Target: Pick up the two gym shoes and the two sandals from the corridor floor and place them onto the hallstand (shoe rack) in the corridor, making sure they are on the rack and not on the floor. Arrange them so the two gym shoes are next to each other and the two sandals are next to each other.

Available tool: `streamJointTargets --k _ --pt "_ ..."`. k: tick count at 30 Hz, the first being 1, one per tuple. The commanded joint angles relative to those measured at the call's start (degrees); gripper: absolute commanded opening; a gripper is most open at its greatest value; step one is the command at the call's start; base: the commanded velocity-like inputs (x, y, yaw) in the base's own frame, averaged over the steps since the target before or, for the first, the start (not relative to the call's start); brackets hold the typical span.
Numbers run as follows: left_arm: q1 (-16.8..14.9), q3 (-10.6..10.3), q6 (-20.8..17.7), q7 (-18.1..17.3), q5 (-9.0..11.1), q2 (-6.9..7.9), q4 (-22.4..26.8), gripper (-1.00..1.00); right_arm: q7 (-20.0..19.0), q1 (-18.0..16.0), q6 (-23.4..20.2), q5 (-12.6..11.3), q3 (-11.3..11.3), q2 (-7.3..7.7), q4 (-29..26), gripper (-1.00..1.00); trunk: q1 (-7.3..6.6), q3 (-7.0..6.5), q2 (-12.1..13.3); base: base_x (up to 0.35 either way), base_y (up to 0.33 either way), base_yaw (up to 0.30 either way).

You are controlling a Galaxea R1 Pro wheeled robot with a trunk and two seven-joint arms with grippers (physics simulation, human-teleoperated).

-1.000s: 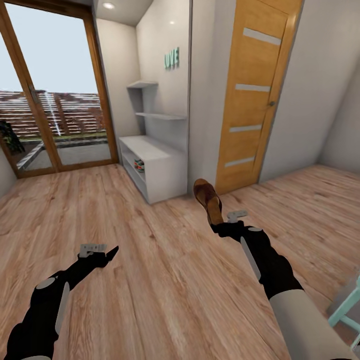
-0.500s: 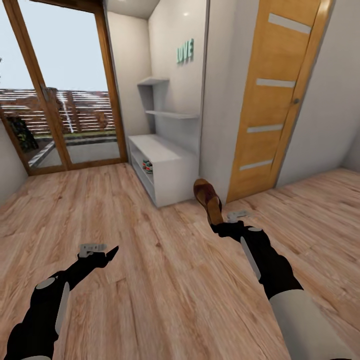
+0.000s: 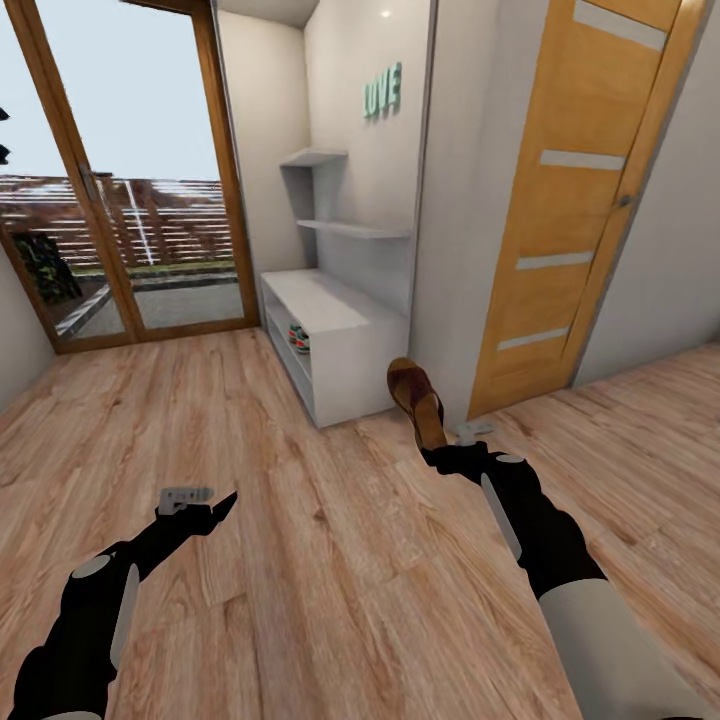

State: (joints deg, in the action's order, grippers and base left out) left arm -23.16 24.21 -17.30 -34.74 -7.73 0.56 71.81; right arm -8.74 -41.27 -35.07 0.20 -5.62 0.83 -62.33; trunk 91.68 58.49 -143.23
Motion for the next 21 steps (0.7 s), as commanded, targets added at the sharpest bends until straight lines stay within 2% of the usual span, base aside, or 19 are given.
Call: streamJointTargets --k 1,6,21 --pt "-0.05 0.13 -0.28 -0.42 -0.35 -0.03 0.08 1.00 0.06 -0.04 -0.35 -0.20 -0.09 0.05 -0.08 -1.00 0.02 0.06 -0.02 0.349 0.000 0.004" --pt "-0.05 0.13 -0.28 -0.42 -0.35 -0.03 0.08 1.00 0.05 -0.04 -0.35 -0.20 -0.09 0.05 -0.07 -1.00 0.02 0.23 -0.02 0.349 0.000 0.096" --pt "-0.05 0.13 -0.28 -0.42 -0.35 -0.03 0.08 1.00 0.07 -0.04 -0.35 -0.20 -0.09 0.05 -0.07 -1.00 0.02 1.27 -0.02 0.346 0.000 0.184"
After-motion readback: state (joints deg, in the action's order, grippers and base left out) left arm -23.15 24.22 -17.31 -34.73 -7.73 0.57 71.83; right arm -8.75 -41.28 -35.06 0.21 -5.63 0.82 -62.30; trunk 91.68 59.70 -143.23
